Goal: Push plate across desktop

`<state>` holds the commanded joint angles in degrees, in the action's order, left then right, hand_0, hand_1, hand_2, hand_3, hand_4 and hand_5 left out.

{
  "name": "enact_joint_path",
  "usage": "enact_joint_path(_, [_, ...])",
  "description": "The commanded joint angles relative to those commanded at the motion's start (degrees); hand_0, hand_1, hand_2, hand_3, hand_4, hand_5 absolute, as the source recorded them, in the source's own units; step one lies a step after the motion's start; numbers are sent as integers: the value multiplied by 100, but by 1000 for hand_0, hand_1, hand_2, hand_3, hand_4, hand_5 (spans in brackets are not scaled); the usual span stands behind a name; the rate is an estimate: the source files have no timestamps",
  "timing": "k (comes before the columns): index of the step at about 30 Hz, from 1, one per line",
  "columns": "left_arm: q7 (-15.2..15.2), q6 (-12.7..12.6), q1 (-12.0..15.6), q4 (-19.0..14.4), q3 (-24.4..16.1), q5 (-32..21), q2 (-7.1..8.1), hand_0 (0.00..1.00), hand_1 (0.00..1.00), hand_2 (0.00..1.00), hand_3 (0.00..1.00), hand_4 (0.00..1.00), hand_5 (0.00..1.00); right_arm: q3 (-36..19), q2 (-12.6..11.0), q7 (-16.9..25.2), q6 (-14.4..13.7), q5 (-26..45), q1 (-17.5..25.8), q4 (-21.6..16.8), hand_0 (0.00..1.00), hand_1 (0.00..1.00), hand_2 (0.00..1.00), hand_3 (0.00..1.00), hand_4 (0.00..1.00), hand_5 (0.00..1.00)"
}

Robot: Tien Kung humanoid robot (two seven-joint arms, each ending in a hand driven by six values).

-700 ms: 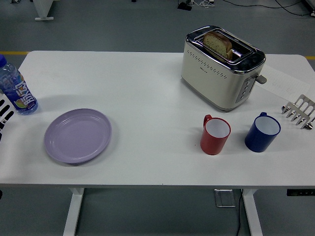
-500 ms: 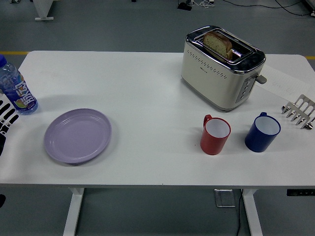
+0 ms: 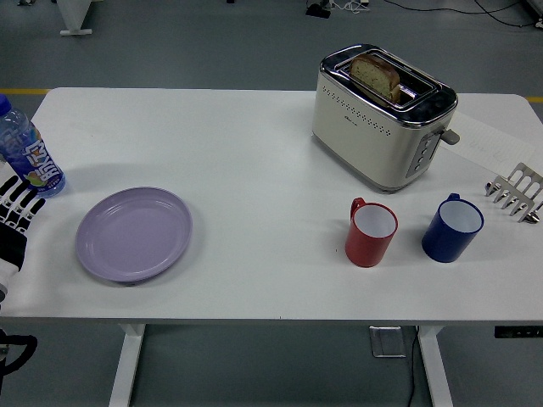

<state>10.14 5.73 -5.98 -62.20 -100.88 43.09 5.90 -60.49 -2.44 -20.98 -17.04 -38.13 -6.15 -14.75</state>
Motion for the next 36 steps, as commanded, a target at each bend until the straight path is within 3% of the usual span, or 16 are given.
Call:
enact_joint_path(24, [184, -16, -134, 320, 226, 9, -440, 746, 773, 732, 640, 587, 998, -30, 16, -32, 22, -84, -52, -9, 577, 517, 611, 563, 213, 538])
enact_joint_path(36, [289, -56, -214, 394, 286, -21, -588, 745, 770, 728, 637, 581, 998, -31, 7, -26, 43, -118, -68, -6, 578, 518, 611, 563, 211, 536])
